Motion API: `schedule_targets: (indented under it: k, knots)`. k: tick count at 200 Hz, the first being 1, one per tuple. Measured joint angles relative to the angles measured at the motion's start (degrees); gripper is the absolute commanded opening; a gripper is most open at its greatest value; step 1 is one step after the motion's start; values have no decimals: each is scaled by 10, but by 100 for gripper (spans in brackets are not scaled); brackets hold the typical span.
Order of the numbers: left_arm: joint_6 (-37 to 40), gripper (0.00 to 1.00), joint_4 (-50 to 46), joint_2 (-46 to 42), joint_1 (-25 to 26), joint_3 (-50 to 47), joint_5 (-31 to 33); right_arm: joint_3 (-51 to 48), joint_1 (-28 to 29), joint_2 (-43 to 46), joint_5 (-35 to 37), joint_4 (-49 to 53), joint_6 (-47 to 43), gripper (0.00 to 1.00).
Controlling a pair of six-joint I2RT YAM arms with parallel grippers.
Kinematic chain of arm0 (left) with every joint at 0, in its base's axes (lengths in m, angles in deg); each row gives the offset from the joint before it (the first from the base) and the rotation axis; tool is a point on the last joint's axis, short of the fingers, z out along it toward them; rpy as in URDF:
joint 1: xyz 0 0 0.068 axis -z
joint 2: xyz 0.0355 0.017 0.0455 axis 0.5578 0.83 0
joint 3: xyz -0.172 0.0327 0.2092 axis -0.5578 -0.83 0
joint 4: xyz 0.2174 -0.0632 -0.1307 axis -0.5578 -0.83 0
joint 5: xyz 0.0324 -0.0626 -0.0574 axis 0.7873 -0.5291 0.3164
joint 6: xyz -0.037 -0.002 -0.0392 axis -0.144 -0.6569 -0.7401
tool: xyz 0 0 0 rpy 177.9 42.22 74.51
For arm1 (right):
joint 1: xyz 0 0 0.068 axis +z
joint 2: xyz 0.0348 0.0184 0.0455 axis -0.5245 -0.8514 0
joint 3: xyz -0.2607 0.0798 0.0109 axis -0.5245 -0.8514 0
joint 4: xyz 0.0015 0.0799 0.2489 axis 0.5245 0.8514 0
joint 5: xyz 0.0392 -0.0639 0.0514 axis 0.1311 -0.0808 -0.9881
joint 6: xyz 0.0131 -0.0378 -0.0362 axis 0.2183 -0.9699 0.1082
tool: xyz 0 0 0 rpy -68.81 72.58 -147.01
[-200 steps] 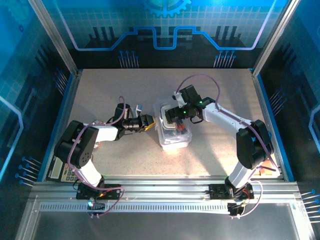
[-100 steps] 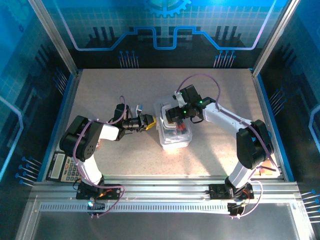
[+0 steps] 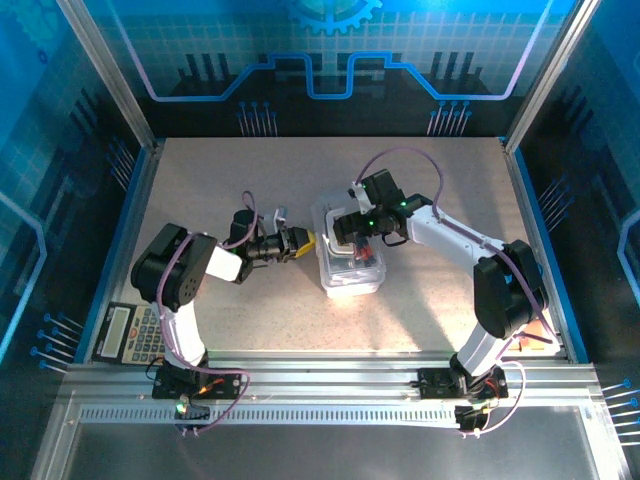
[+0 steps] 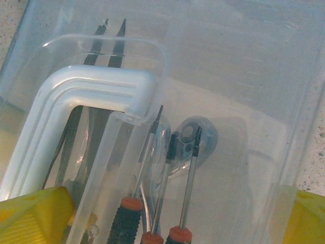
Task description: Pack the tool kit
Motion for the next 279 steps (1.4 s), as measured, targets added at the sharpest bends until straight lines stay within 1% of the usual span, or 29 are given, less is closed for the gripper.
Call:
schedule_targets:
  k: [52,60,67,83,93,105,129,134,137,140,142,162,176,192,209,219,235,246,255,279]
  knots:
    - [-9,27,20,10,0,0,0,1,0,3,6,5,2,99]
    - [-4,30,12,6,0,1,2,1,-3,5,7,9,2,100]
    - [4,35,-4,0,2,5,6,1,-5,7,6,13,1,100]
    - [44,42,-90,-30,8,20,32,2,-12,18,3,31,-4,100]
    - [72,47,-165,-55,11,37,57,2,-17,27,-6,54,-11,100]
    - [125,53,-263,-94,11,64,88,2,-24,45,-18,85,-23,100]
    - [228,78,-438,-192,-2,138,158,3,-57,102,-20,125,-49,100]
    - [236,86,-461,-209,-5,149,172,3,-67,117,-17,128,-55,100]
    - [254,90,-480,-226,-9,157,184,3,-73,128,-14,127,-58,100]
    - [258,97,-493,-237,-12,163,195,3,-78,137,-11,127,-61,100]
    - [270,99,-503,-247,-14,168,202,3,-82,145,-9,126,-63,100]
    - [320,99,-573,-337,-34,180,286,-35,-108,231,8,81,-77,100]
    - [353,99,-603,-407,-48,163,359,-101,-128,311,15,25,-85,100]
    - [382,99,-607,-476,-59,119,447,-205,-157,403,22,-54,-99,100]
    - [414,99,-582,-542,-70,34,537,-335,-174,486,50,-144,-120,100]
    - [436,99,-546,-569,-76,-27,576,-422,-177,530,73,-208,-134,100]
    - [464,99,-490,-582,-80,-114,621,-535,-180,571,106,-290,-150,100]
    - [484,99,-441,-573,-81,-164,646,-583,-185,572,125,-332,-154,100]
    - [495,99,-407,-555,-82,-189,664,-597,-194,556,133,-357,-154,100]
    - [520,99,-331,-476,-91,-203,691,-595,-221,461,138,-450,-151,100]
